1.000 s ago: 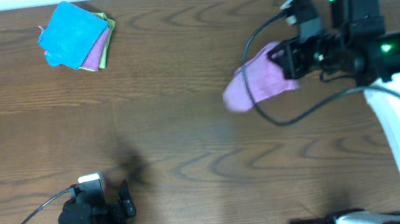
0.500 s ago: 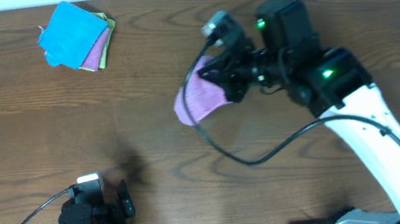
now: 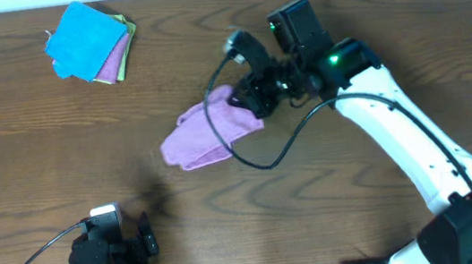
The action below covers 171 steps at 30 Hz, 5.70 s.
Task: Fold the cloth
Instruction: 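Drag the lilac cloth with the right gripper toward table center, then grasp the cloth's left end with the left gripper, then lift the cloth with both grippers and stretch it between them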
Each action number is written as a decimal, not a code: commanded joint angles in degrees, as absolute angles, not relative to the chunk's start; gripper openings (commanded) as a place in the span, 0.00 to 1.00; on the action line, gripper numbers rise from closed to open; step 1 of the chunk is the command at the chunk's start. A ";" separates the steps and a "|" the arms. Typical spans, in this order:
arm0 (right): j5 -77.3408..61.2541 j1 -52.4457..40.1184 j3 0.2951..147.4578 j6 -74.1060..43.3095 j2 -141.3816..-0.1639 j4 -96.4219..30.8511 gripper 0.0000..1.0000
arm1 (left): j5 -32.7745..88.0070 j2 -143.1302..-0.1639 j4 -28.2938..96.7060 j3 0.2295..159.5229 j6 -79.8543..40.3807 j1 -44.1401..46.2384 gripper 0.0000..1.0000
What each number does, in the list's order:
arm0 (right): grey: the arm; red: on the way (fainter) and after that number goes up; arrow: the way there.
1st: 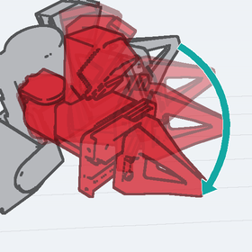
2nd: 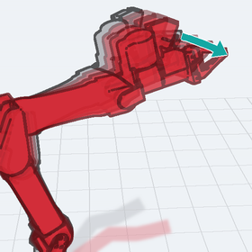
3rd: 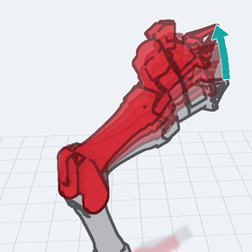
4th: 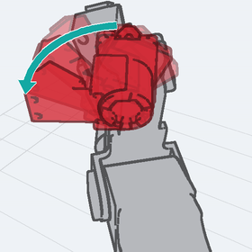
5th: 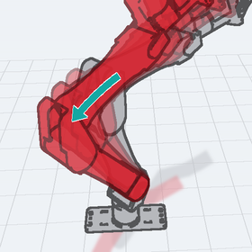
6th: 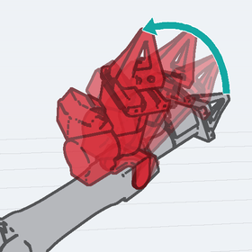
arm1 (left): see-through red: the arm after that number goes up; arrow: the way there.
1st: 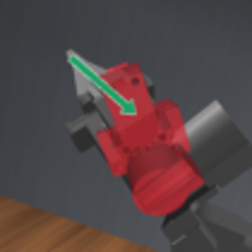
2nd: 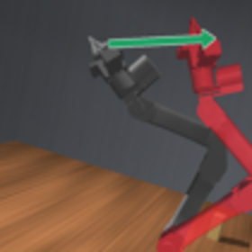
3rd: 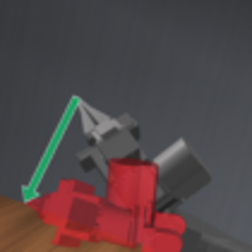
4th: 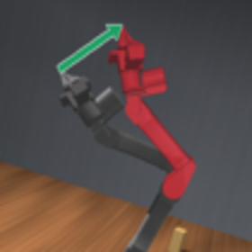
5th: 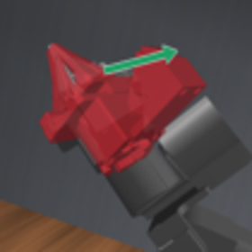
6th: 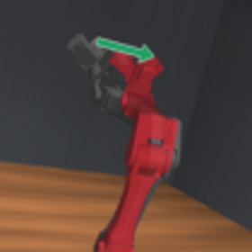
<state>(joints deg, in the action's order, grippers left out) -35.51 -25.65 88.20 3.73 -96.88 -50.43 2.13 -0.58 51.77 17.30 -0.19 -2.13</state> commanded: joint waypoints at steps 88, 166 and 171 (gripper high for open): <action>-55.55 0.67 59.11 12.27 -96.79 -54.00 0.91 | 46.28 -98.26 3.57 47.35 -36.25 4.08 0.99; -39.55 -8.80 46.04 -14.96 -82.52 -12.60 0.01 | 58.72 -96.01 -15.70 47.48 -51.33 4.03 0.06; -37.74 -7.77 46.13 -16.88 -76.75 -11.38 0.01 | 57.91 -95.59 -26.83 47.48 -60.20 4.03 0.06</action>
